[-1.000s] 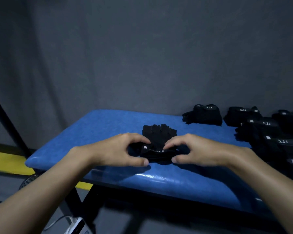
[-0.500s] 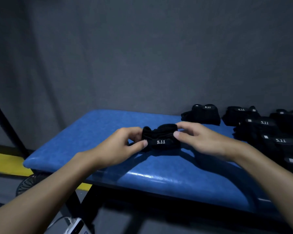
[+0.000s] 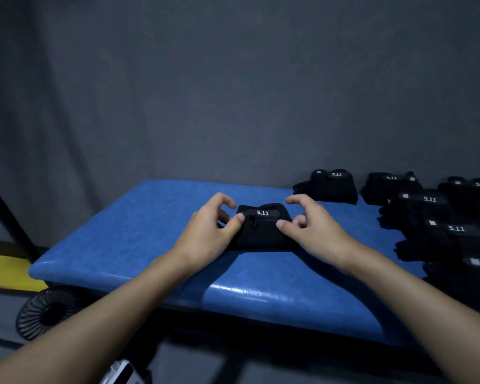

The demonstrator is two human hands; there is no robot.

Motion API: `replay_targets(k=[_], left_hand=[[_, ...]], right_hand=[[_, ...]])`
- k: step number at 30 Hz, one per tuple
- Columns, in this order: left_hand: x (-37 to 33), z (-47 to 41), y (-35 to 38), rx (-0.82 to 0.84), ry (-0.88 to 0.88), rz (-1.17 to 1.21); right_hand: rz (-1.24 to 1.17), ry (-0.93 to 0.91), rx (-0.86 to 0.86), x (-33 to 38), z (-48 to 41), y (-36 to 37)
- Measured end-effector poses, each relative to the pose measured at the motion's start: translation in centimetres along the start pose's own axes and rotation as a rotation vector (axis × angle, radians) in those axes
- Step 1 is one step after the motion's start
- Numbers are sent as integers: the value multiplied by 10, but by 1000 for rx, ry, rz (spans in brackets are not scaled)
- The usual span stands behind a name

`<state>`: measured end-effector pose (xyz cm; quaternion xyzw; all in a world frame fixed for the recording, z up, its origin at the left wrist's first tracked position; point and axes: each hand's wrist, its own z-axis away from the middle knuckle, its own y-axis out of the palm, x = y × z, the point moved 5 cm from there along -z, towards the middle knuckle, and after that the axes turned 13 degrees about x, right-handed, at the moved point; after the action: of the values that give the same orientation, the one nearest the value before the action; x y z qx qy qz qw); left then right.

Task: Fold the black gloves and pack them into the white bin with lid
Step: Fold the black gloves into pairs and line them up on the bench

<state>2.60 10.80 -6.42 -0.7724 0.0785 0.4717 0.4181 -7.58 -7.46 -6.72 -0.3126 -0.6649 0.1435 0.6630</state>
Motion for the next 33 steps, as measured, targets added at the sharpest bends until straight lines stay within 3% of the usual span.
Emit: replay_targets(k=[8,15,23,29,33], left_hand=[[-9,4,3,194,24,-112],[-7,-10,17,164,111,-119],[-24,-45,63,212,161,-121],[-42,-72,97,195,174,-161],[-46,-86,110,181,152,-167]], right_hand=[[54,14,-136,-4,-5,-4],[328,-5,-13,3,14,-13],[592,137,-156,-16,35,-50],[966,235,-291,-23,44,-78],[1061,253,-293,-28,40,-89]])
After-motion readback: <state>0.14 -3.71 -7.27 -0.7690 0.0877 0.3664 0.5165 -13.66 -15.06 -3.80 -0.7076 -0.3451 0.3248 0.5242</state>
